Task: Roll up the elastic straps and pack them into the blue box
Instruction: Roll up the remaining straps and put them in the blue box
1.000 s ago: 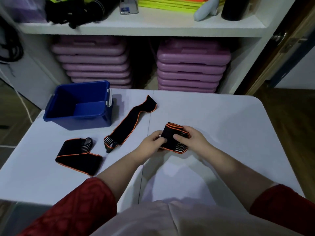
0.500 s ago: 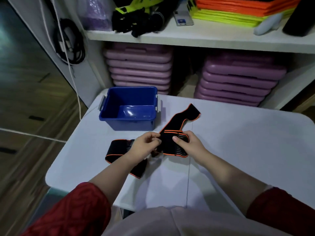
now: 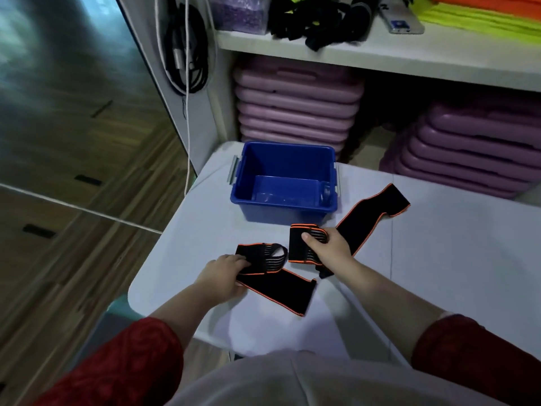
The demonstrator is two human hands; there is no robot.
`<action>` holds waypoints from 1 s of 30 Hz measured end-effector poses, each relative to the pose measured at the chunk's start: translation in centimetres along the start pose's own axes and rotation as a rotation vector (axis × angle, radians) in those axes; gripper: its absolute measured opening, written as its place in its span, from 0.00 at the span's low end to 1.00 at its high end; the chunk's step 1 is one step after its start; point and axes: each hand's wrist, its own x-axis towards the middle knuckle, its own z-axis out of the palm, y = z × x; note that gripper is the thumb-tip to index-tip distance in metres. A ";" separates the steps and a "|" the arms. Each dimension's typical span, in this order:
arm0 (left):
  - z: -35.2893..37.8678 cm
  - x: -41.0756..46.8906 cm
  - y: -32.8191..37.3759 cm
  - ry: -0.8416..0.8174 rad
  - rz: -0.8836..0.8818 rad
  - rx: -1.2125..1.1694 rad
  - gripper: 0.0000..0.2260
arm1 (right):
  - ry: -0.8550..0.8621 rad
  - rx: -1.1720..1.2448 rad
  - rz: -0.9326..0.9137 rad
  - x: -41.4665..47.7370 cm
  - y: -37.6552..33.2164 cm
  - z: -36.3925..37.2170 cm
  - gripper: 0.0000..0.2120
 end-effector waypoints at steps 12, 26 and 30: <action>1.6 -3.7 -6.2 0.037 -0.118 -0.032 0.26 | 0.058 -0.161 0.098 3.1 -1.4 5.9 0.14; 4.2 -5.8 0.9 0.030 -0.059 -0.183 0.24 | -0.064 -0.088 -0.081 -0.9 -0.1 1.8 0.20; 5.6 -5.8 6.0 0.019 -0.012 -0.209 0.24 | -0.131 -0.158 -0.196 -3.9 2.9 -2.7 0.12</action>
